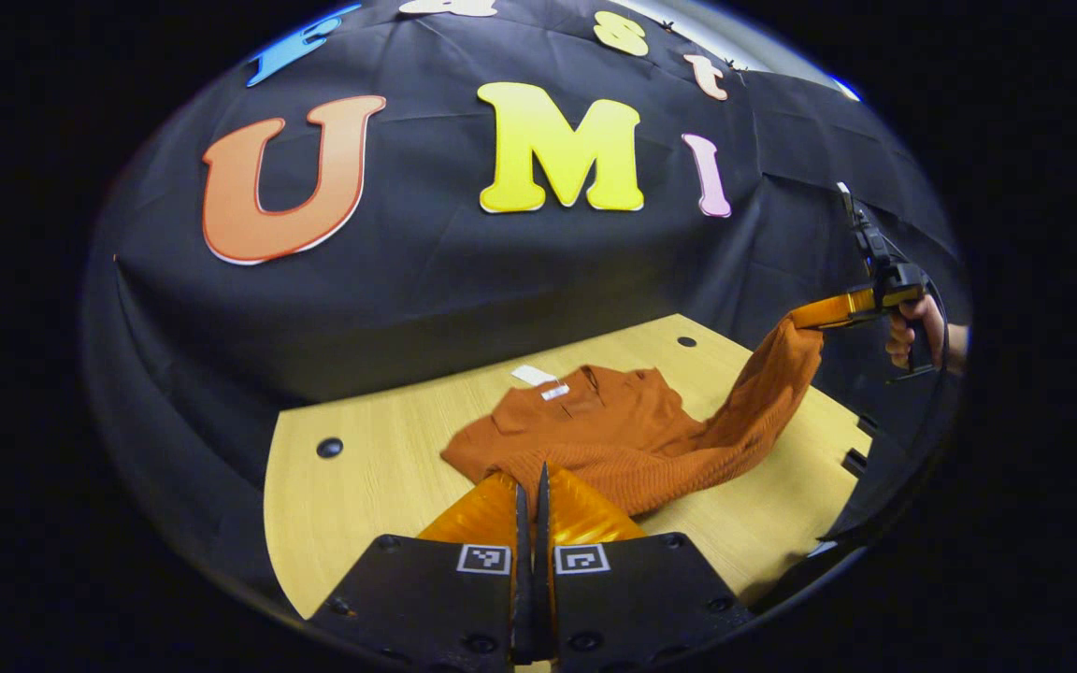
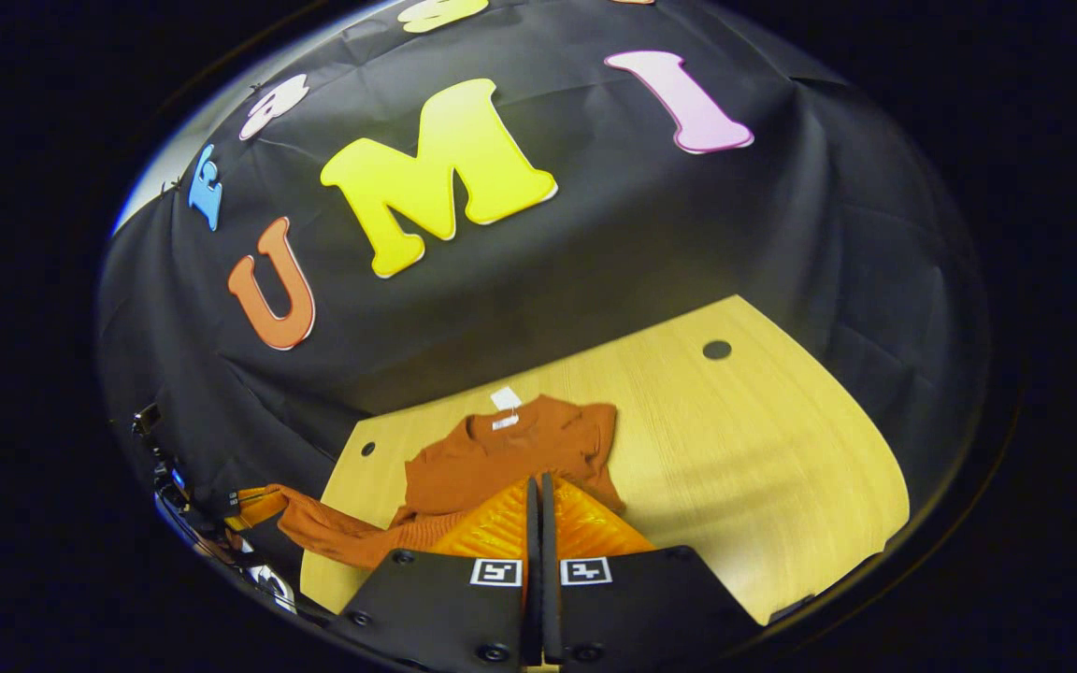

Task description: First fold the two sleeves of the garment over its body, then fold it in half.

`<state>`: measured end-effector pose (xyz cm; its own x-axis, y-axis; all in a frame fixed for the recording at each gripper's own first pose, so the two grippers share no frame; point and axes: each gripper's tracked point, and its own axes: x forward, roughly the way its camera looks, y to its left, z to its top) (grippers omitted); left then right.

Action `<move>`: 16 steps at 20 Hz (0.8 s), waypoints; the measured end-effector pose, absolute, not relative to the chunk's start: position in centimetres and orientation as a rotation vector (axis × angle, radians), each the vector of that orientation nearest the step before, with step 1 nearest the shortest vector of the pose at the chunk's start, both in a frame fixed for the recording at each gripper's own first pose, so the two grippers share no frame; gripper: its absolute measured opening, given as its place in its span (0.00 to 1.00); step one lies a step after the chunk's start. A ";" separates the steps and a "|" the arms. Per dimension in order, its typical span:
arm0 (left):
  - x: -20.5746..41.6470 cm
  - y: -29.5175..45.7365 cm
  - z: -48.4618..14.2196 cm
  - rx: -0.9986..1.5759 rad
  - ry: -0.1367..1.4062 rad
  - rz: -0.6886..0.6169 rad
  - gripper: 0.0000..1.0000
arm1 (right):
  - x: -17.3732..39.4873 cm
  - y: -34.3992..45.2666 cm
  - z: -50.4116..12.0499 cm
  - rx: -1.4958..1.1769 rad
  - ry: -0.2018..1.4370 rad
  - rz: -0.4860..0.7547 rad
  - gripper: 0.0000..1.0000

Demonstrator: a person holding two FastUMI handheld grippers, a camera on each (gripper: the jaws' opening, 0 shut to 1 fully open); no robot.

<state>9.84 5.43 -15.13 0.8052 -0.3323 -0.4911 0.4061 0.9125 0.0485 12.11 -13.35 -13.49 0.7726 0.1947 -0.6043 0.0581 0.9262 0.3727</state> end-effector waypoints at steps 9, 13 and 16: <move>29.9 6.9 -24.2 0.046 0.588 -0.255 0.03 | 31.5 -13.9 -27.7 0.267 0.785 0.127 0.00; 33.2 7.4 -30.4 -0.160 0.673 -0.121 0.03 | 35.1 -13.2 -35.5 0.244 0.838 0.087 0.00; 33.9 7.2 -32.4 -0.163 0.697 -0.065 0.03 | 35.6 -11.8 -36.8 0.237 0.822 0.075 0.00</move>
